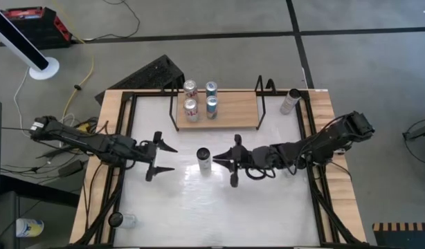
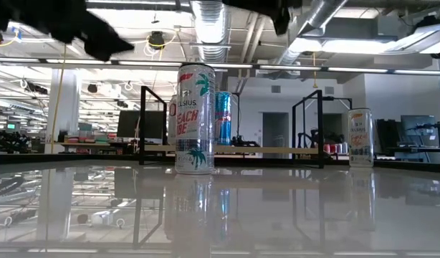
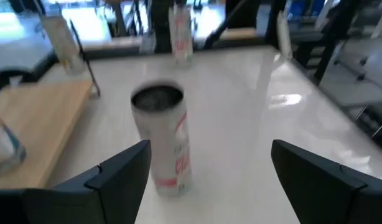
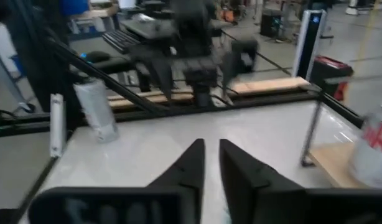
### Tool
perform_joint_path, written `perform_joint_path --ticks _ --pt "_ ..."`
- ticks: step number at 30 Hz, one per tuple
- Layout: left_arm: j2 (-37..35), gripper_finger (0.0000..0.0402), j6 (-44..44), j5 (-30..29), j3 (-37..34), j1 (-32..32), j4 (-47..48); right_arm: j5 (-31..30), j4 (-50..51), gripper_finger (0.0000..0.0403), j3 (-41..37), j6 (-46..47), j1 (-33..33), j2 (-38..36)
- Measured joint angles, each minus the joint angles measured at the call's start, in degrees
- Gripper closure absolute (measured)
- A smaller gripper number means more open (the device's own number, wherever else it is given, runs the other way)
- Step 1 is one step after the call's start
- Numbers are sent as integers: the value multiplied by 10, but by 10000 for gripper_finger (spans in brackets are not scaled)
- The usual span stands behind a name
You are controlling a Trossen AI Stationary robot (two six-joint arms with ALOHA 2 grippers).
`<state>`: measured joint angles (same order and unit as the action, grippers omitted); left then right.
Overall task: Place canned beverage on shelf
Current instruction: Put the left white pink soda can on the shelf
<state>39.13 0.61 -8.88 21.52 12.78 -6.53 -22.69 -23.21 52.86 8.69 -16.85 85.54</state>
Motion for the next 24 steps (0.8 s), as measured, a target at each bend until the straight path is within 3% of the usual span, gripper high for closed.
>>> perform_joint_path --ticks 7,13,18,24 --pt "67 86 -18 -30 -13 0 -10 -34 26 210 39 -29 -12 10" --pt "169 86 -19 -53 -13 -17 -60 -34 58 115 40 -9 -12 21" --pt "253 86 4 -48 -13 -48 -149 -66 42 90 40 15 -12 63" --pt "326 86 -12 -22 -13 -103 -190 -154 42 91 40 37 -24 116"
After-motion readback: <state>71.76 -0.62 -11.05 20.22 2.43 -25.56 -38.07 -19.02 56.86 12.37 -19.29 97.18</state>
